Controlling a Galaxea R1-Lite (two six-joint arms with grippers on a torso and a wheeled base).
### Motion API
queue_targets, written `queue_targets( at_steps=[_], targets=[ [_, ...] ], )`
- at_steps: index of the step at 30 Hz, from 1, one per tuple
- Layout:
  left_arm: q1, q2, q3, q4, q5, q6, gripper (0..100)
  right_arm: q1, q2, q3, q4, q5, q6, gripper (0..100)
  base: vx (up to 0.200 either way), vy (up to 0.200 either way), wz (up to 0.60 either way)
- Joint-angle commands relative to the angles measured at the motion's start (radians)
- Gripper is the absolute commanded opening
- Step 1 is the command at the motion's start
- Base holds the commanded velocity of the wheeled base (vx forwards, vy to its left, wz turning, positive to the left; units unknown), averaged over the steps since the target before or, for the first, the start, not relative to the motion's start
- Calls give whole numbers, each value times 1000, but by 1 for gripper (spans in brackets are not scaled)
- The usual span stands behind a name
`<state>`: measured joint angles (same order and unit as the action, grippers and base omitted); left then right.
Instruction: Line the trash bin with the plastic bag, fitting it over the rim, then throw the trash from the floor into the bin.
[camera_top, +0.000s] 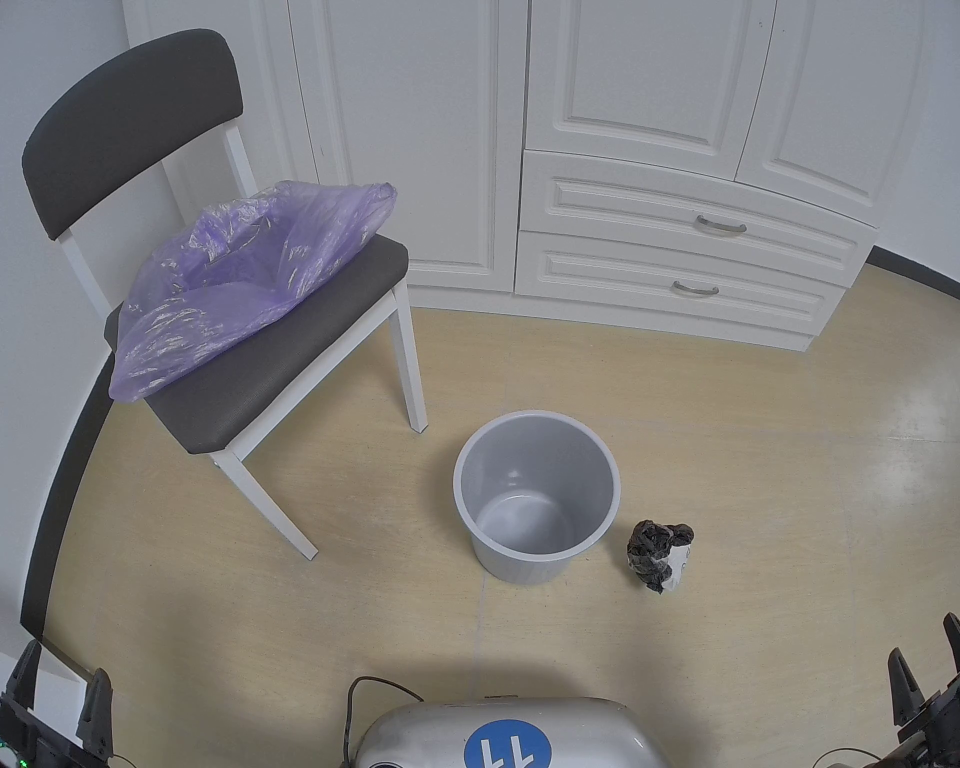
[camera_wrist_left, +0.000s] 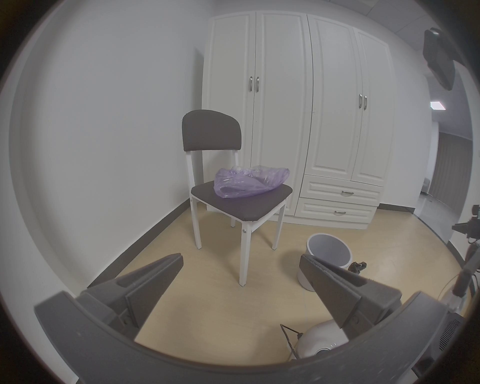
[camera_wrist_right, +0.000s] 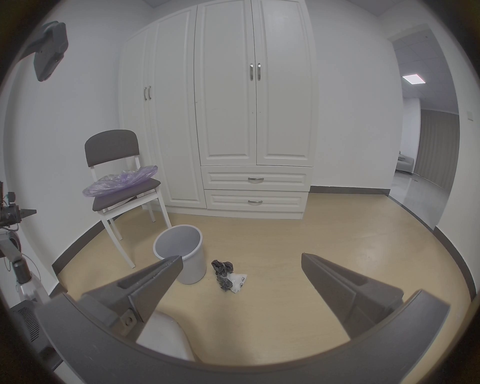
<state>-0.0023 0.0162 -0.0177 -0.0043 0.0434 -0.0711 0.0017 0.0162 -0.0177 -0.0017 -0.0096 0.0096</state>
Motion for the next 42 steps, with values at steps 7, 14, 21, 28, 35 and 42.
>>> queue_targets(
  at_steps=[7,14,21,28,35,42],
  targets=[
    [1,-16,18,-5,-63,111,100,-2,-16,18,0,39,-85,100,0,0,0],
    [1,-16,18,0,-16,20,100,0,-16,18,-35,-7,35,100,0,0,0],
    [1,-16,18,-6,-11,40,100,-2,-16,13,-58,-50,24,100,0,0,0],
    [1,-16,18,-16,-51,97,100,-3,-7,-104,-98,138,-76,100,0,0,0],
    [-5,4,-140,-120,-175,-6,100,8,149,-160,-58,151,-54,100,0,0,0],
    [-8,240,-220,-46,-174,45,100,1,421,-272,-205,171,-57,100,0,0,0]
  ],
)
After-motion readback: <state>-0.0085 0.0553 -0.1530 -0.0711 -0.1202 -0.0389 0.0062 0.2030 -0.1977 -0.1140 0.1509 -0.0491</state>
